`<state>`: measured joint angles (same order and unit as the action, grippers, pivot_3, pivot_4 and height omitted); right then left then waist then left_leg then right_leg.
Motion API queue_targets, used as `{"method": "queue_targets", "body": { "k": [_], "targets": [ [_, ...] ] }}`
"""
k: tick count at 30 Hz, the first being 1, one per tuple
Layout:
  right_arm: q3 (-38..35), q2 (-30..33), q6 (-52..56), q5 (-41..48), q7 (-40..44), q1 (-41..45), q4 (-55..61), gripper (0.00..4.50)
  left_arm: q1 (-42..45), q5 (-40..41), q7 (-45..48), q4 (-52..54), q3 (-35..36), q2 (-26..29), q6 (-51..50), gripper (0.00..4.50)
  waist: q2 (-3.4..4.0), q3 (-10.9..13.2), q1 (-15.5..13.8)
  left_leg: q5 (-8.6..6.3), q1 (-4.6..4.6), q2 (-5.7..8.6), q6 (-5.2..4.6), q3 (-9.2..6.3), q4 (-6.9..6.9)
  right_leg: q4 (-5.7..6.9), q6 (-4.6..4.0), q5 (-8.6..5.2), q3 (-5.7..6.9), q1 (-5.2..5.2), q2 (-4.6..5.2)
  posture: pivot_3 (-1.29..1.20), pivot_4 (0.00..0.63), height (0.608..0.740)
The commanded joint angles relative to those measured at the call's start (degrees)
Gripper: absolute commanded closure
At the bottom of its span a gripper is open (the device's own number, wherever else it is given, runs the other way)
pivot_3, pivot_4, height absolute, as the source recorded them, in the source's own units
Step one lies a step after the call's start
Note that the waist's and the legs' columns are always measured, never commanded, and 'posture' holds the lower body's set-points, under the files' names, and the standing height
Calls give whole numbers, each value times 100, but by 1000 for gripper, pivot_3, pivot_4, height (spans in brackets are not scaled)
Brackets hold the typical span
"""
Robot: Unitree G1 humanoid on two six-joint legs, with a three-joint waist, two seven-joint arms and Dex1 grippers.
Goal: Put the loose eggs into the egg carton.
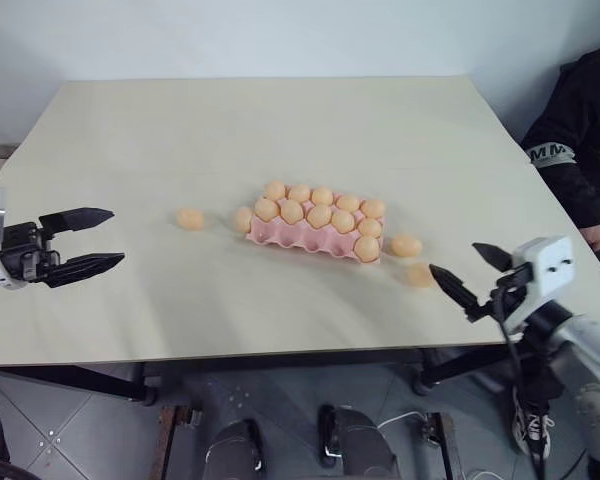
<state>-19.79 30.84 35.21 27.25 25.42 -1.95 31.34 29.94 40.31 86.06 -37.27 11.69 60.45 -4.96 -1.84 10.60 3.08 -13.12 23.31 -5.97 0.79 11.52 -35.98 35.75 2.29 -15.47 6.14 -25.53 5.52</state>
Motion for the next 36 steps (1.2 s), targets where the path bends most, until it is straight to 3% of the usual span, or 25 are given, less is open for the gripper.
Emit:
{"method": "queue_targets", "body": {
  "k": [1,25,36],
  "targets": [
    [226,-159,-105,-380,-427,44,-94,0,277,245,644,-131,-163,7,162,38,0,0,5,-1,2,2,-3,1,0,-3,0,0,-1,-1,0,0,150,740],
    [1106,-720,-1603,-1669,-725,1498,-3160,0,18,1290,644,200,-1041,229,510,38,1,1,30,-5,4,12,-16,3,-7,14,28,13,-2,-4,-16,0,150,740],
    [1044,-498,-1715,-1743,-504,1758,-3479,0,-6,1280,644,198,-954,236,602,38,2,1,25,-3,4,15,-18,1,-7,13,31,14,-2,-3,-12,0,150,740]
  ]
}}
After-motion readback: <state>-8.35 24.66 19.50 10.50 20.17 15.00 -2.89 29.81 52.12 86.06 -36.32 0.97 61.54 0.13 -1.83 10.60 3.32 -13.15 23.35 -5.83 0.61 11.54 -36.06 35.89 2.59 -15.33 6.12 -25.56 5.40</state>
